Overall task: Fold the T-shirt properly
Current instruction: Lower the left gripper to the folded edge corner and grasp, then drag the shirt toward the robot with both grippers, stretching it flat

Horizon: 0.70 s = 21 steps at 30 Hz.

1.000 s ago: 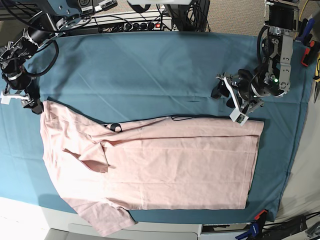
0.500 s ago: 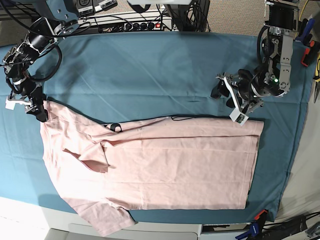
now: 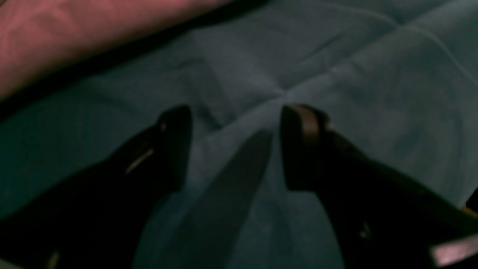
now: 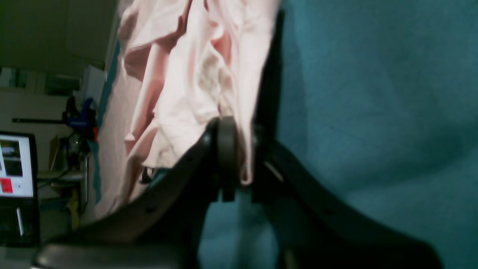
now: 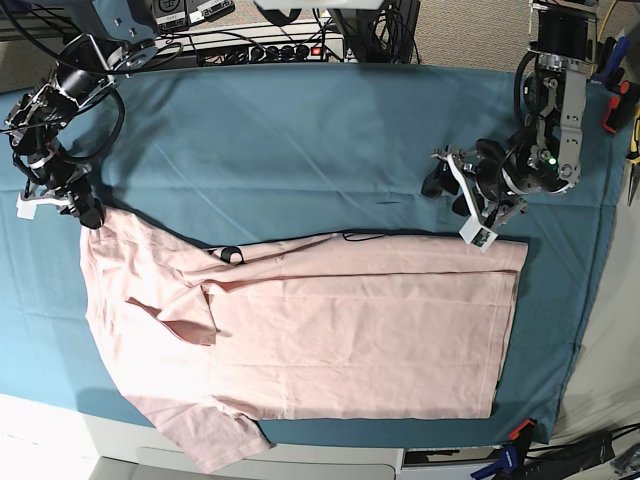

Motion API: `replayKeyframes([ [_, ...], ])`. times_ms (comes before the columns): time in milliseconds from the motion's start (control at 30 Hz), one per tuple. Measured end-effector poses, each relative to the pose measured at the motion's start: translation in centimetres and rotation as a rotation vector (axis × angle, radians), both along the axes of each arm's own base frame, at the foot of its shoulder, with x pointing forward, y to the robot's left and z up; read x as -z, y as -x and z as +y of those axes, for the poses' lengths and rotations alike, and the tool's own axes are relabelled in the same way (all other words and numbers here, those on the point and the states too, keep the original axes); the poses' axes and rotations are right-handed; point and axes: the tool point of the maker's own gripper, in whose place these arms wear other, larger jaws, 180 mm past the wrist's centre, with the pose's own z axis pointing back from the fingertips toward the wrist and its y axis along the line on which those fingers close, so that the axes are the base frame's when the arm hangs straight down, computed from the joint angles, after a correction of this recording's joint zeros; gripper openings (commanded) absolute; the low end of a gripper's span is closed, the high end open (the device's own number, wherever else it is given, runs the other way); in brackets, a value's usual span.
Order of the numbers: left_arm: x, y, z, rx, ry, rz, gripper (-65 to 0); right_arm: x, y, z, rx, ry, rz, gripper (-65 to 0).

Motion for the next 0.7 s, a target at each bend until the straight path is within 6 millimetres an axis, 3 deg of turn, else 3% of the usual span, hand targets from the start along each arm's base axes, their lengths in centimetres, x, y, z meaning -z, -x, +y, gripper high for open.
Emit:
replayKeyframes([
  [167, -0.1, -1.9, 2.1, -0.123, -0.07, -0.004, -27.2, -0.6, -0.1, 0.4, -0.023, -0.008, -0.044, -65.0],
  [267, -1.4, -3.8, 3.6, -0.207, -0.068, -0.036, -27.2, -0.6, -0.1, 0.5, -0.025, -0.009, -0.043, -65.0],
  [500, -5.1, -8.1, 9.0, -0.438, -0.089, -0.141, -27.3, -0.6, -0.1, 0.5, -0.025, -0.01, -0.043, -65.0],
  [700, -3.3, -8.4, 14.0, -0.632, -0.016, -0.048, -27.3, -0.5, -0.1, 0.5, -0.027, -0.009, -0.044, -65.0],
])
